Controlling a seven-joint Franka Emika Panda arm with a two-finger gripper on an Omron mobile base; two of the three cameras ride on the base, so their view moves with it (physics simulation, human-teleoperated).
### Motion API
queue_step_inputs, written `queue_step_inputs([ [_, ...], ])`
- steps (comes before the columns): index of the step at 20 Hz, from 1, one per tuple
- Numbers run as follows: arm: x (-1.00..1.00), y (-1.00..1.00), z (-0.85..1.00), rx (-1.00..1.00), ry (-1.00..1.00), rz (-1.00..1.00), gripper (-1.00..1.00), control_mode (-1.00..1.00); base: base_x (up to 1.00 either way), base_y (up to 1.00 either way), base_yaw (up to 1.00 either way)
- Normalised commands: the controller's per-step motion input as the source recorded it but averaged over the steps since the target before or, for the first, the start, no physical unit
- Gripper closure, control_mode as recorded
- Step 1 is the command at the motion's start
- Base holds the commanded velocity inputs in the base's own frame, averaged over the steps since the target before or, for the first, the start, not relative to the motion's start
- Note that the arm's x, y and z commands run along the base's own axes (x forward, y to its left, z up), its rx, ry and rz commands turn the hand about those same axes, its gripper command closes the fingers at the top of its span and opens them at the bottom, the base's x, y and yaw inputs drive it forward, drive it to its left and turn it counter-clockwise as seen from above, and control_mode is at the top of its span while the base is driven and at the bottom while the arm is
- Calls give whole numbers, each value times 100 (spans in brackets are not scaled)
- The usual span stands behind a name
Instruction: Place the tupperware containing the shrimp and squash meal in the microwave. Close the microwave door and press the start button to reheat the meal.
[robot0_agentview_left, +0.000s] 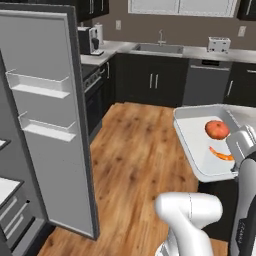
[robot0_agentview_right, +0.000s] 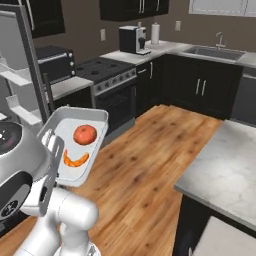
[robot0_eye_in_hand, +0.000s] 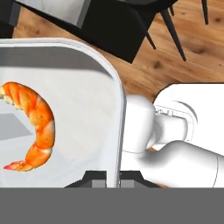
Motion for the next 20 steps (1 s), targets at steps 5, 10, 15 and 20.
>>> queue_step_inputs([
  [5,0,0,0,0,0,0,100,100,46,0,-23],
  [10,0,0,0,0,0,0,100,100,70,10,-11],
  [15,0,0,0,0,0,0,100,100,80,7,-4],
  [20,0,0,0,0,0,0,100,100,84,0,-3],
])
